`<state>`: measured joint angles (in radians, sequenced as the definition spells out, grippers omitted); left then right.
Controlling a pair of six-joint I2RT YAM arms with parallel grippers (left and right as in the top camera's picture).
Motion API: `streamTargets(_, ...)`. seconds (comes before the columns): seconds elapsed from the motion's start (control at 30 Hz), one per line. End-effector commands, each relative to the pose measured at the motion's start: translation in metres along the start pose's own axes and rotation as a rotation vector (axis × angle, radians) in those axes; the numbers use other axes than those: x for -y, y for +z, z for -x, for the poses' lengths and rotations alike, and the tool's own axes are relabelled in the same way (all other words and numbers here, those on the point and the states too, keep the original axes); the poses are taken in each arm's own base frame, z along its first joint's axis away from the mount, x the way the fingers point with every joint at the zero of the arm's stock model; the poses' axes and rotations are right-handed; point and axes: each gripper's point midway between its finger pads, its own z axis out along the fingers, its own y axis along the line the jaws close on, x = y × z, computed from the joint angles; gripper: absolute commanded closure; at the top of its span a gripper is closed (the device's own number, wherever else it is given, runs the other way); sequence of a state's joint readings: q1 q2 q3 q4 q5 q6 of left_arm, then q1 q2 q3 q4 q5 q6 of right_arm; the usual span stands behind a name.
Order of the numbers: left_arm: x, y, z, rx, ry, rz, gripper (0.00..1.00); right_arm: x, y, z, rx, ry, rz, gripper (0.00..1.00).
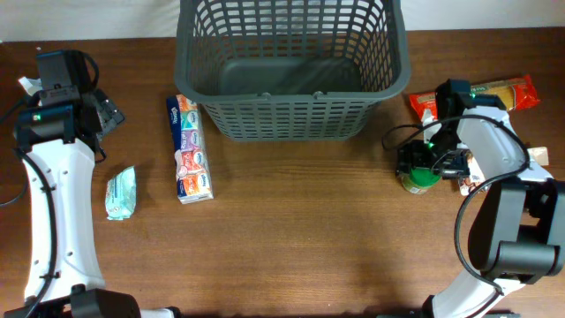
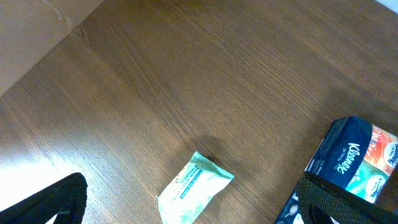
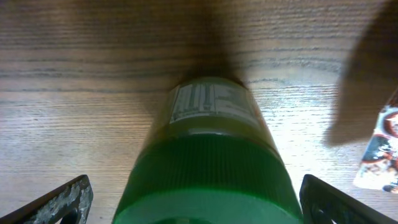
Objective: Pack container
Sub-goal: 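Lower the right gripper and close it around the green-lidded jar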
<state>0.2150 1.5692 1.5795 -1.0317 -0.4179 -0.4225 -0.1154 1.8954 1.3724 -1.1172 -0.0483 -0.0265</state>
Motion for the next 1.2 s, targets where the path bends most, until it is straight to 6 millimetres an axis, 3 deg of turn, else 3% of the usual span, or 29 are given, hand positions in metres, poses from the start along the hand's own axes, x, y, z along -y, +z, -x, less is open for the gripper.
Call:
streamTargets(0.0, -0.002, -0.007, 0.006, 0.019, -0.004, -0.011, 0.00, 0.004, 0.013, -0.009, -0.035, 0.014, -0.014, 0.01)
streamTargets(0.57, -0.002, -0.007, 0.006, 0.019, -0.004, -0.011, 0.00, -0.002, 0.028, -0.008, -0.011, 0.012, 0.026, 0.01)
streamTargets(1.17, -0.002, -0.007, 0.006, 0.019, -0.004, -0.011, 0.00, 0.000, 0.029, -0.002, 0.013, 0.007, 0.017, 0.01)
